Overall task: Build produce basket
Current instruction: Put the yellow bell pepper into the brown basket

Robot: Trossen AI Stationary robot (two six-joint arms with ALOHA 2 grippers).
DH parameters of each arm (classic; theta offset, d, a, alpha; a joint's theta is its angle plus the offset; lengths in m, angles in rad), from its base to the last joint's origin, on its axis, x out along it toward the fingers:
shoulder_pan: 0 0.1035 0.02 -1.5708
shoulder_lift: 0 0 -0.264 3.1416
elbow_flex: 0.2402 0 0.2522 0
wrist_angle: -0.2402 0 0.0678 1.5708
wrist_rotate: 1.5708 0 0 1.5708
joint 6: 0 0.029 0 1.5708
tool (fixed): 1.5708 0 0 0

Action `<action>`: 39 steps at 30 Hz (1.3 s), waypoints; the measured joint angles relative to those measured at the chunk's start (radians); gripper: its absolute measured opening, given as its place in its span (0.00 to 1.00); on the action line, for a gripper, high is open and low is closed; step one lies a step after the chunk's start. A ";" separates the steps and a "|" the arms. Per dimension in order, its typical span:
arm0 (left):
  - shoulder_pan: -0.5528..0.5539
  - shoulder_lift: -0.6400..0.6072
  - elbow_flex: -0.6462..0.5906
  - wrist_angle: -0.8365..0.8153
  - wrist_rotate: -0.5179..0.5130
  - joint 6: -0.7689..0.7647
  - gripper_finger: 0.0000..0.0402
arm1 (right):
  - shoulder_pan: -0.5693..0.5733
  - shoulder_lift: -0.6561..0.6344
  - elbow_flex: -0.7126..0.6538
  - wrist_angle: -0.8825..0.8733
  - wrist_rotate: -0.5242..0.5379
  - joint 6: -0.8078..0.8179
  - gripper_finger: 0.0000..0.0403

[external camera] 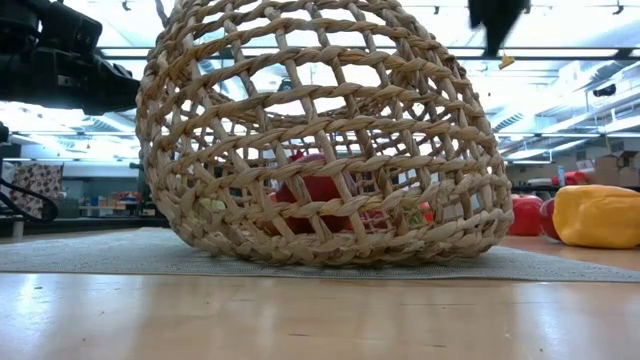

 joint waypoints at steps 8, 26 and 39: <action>0.000 0.000 0.000 0.000 0.000 0.000 0.07 | 0.006 -0.121 -0.273 0.002 0.025 0.006 0.96; 0.000 0.000 0.000 0.000 0.000 0.000 0.07 | -0.022 -0.107 -0.607 0.122 -0.023 -0.052 0.99; 0.000 0.000 0.000 0.000 0.000 0.000 0.09 | -0.022 -0.154 -0.708 0.248 -0.029 -0.092 0.99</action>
